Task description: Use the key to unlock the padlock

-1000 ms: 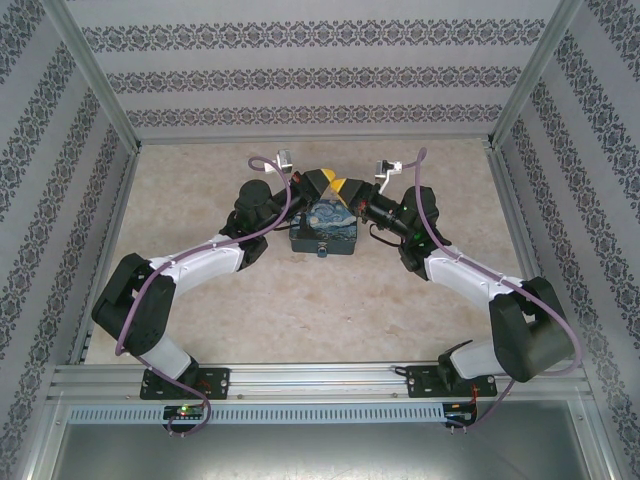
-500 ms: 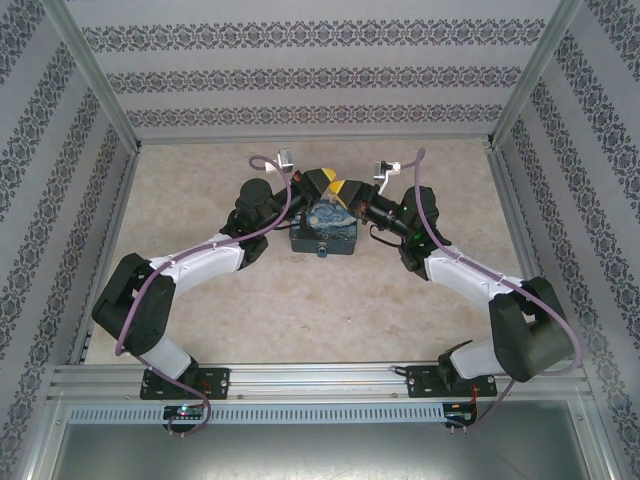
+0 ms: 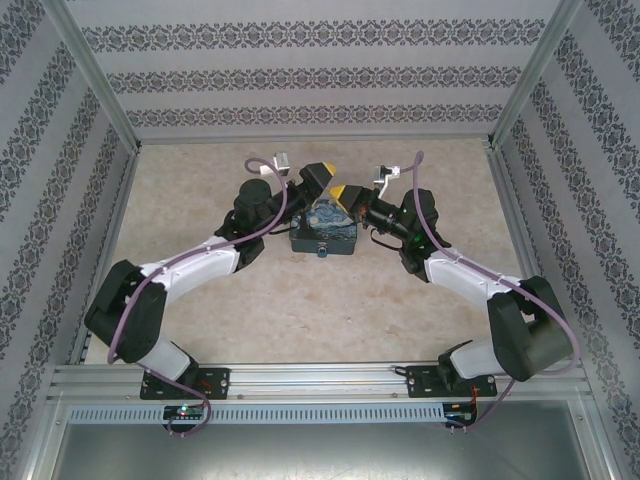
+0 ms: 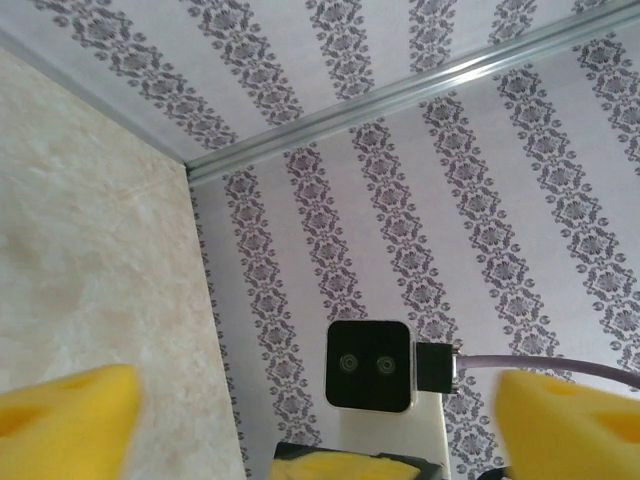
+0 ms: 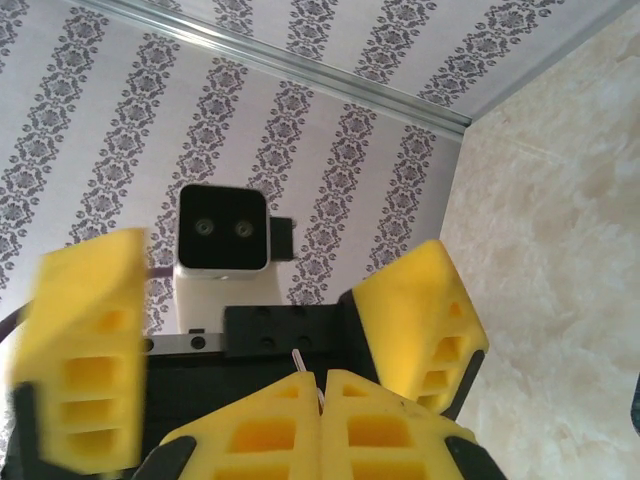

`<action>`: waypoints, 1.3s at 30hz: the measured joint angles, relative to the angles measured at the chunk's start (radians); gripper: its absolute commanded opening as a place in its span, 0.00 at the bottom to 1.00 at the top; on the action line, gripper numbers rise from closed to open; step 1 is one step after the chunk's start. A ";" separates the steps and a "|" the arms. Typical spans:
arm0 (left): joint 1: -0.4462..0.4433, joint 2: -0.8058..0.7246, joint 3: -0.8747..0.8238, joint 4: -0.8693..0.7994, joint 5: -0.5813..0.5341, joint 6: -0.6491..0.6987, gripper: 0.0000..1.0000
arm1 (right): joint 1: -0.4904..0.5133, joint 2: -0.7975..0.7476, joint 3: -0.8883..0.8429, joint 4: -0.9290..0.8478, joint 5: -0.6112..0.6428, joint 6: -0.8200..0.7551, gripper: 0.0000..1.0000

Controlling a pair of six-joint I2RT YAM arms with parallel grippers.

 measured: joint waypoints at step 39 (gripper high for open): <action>-0.034 0.146 -0.132 -0.567 0.037 0.619 0.61 | -0.029 0.426 0.319 -0.420 0.150 -0.139 0.00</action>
